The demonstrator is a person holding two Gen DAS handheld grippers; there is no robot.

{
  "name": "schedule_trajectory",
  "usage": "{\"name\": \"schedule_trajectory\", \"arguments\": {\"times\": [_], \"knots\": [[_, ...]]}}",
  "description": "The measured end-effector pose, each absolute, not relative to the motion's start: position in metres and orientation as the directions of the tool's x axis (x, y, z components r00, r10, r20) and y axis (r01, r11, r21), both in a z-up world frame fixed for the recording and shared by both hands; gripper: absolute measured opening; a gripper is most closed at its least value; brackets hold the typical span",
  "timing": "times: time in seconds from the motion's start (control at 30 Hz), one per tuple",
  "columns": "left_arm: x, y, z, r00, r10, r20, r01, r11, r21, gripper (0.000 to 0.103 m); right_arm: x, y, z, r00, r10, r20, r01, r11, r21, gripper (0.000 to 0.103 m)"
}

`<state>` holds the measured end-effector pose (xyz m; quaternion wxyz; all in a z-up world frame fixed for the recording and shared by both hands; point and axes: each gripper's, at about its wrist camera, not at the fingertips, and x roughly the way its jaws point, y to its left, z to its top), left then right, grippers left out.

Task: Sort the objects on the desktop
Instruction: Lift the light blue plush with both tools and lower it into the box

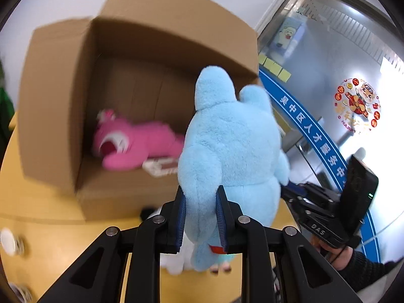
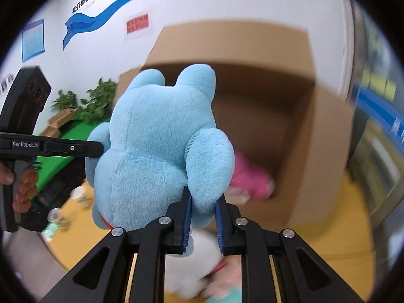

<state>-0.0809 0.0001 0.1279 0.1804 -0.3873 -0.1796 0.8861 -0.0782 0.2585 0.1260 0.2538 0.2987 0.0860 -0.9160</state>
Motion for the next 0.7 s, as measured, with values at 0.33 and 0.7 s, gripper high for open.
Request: {"name": "schedule_trajectory", "arguments": {"times": [0.33,0.7], "knots": [[-0.229,0.036,0.110,-0.617,0.389,-0.684,-0.136,-0.909,-0.394,0.022,-0.205,0.252,0.111,-0.761,-0.191,-0.620,0.384,-0.903,-0.193,0.015],[-0.381,0.023,-0.007,-0.479,0.444,-0.757,-0.096,-0.884,-0.458,0.022,-0.354,0.216,0.008,-0.666,0.043,-0.745,0.216,-0.944,-0.248,0.015]]}}
